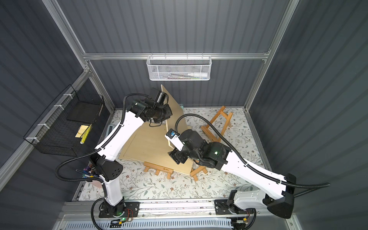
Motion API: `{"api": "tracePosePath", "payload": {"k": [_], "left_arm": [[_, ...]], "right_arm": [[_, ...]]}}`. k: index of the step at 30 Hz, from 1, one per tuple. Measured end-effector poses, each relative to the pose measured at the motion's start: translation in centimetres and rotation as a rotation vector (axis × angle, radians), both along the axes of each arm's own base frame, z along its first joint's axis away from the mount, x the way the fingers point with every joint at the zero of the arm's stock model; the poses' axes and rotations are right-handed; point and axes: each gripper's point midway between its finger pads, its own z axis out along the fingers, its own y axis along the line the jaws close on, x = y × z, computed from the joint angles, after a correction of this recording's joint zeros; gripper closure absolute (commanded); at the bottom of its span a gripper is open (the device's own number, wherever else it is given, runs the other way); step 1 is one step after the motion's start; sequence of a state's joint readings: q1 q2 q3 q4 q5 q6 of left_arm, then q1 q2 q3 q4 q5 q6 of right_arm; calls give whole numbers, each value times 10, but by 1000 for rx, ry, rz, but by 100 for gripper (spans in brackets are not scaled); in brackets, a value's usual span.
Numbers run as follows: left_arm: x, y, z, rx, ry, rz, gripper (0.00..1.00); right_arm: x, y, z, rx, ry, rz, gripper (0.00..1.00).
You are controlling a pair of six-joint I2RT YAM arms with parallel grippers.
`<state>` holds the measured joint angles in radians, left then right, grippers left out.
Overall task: Assemble the easel
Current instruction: Place the drawing board on the easel.
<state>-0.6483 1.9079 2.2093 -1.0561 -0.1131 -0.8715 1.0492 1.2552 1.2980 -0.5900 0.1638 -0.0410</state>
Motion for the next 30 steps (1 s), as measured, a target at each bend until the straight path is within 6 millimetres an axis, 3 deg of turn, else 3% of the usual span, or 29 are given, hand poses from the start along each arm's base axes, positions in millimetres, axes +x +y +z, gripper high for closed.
{"api": "tracePosePath", "payload": {"k": [4, 8, 14, 17, 21, 25, 30], "left_arm": [[-3, -3, 0, -27, 21, 5, 100], [-4, -7, 1, -38, 43, -4, 100], [-6, -16, 0, -75, 86, -20, 100], [-7, -13, -2, -92, 116, -19, 100], [-8, -11, -4, -112, 149, -18, 100], [-11, -11, -5, -127, 174, -23, 100], [-11, -11, -8, -141, 194, -19, 100]], "right_arm": [[14, 7, -20, -103, -106, -42, 24], [21, -1, -26, -153, -207, -84, 25], [20, -24, -12, -127, -302, -125, 28], [18, -34, 1, -95, -336, -133, 28], [16, -38, 4, -94, -354, -127, 30], [17, -36, -6, -133, -358, -109, 39], [18, -30, -13, -171, -368, -83, 63]]}}
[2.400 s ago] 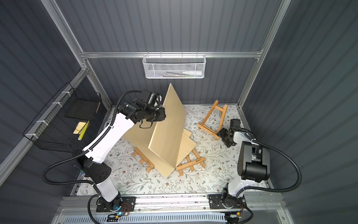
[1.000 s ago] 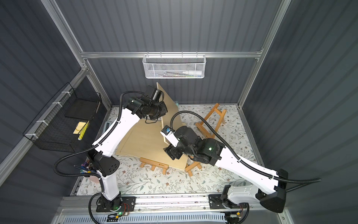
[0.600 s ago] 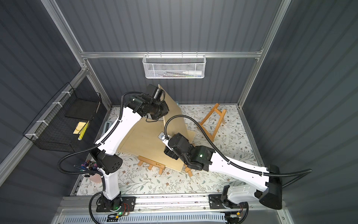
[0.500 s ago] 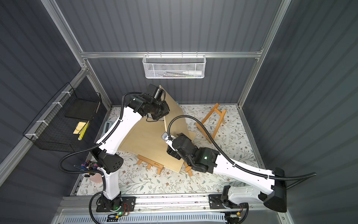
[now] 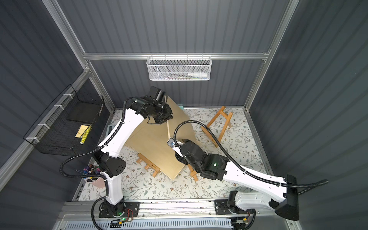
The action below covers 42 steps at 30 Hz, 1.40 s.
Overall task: Assemble the easel
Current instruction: Place the drawing board on the easel.
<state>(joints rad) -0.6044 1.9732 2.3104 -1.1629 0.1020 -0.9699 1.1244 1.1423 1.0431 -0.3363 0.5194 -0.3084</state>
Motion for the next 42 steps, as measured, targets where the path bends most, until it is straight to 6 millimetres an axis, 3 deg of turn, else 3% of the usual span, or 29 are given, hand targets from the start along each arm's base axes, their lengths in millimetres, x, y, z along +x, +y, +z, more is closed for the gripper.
{"api": "tracePosePath", "payload": {"k": [2, 6, 10, 11, 12, 13, 15, 18, 23, 28, 31, 36, 42], "left_arm": [[1, 1, -1, -8, 6, 8, 100], [10, 10, -10, -49, 73, 129, 100], [11, 6, -13, -87, 72, 136, 97], [11, 6, -13, -94, 70, 137, 85], [11, 5, -14, -97, 67, 135, 64], [13, 2, -12, -107, 46, 108, 49], [17, -8, -2, -145, -6, 68, 28], [24, -17, 15, -189, -79, 32, 14], [28, -15, 40, -228, -172, 10, 5], [28, 6, 66, -223, -264, 35, 1], [24, 20, 72, -203, -293, 53, 1], [16, 36, 59, -153, -288, 71, 1], [12, 41, 20, -82, -225, 63, 1]], "right_arm": [[-1, 2, 0, -1, 1, 8, 76], [15, -17, 11, 15, -50, -113, 97], [17, -21, 9, -4, -50, -121, 100], [17, -22, 9, -7, -48, -121, 100], [18, -24, 8, -11, -43, -118, 100], [19, -26, 9, -10, -41, -121, 100], [23, -33, 12, 6, -31, -121, 100], [29, -43, 20, 53, -9, -124, 100], [46, -65, 38, 171, 43, -156, 100], [60, -83, 45, 227, 84, -177, 100], [65, -89, 48, 243, 97, -182, 100], [72, -94, 54, 255, 111, -184, 100], [88, -91, 61, 247, 125, -186, 100]]}}
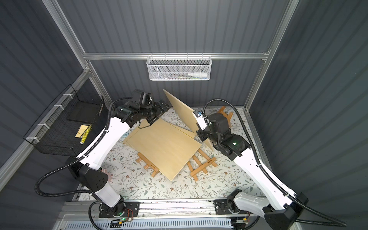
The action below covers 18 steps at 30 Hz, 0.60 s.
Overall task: Assemble the easel
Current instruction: Place the drawing board on the easel.
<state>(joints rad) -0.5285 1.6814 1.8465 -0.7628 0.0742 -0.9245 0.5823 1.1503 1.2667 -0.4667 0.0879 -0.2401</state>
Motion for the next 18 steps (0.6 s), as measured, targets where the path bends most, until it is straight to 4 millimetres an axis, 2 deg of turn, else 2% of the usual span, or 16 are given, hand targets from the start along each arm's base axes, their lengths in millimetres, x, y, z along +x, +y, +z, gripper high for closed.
{"api": "tracePosePath", "payload": {"k": [5, 11, 18], "left_arm": [[-4, 3, -33, 47, 62, -4, 9], [-9, 0, -63, 54, 112, -31, 4], [2, -12, -86, 58, 137, -57, 2]], "right_arm": [[8, -6, 2, 3, 7, -1, 100], [12, -16, 4, 8, 17, -5, 100], [9, -30, 8, 11, 25, -14, 100]]}}
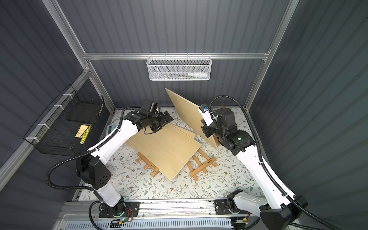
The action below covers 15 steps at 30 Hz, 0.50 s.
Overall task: Assemble the easel
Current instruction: Place the drawing board on the easel.
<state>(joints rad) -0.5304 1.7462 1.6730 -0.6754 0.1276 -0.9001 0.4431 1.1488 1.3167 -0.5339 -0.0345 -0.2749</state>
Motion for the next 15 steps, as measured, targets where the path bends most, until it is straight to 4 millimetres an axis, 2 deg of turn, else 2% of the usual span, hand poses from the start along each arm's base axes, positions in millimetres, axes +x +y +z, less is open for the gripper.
{"api": "tracePosePath", "payload": {"k": [7, 15], "left_arm": [[4, -13, -30, 19, 35, -27, 1], [2, -24, -41, 12, 42, -52, 1]], "right_arm": [[-5, -14, 3, -6, 9, -13, 100], [-7, -23, 6, -15, 12, -24, 100]]}}
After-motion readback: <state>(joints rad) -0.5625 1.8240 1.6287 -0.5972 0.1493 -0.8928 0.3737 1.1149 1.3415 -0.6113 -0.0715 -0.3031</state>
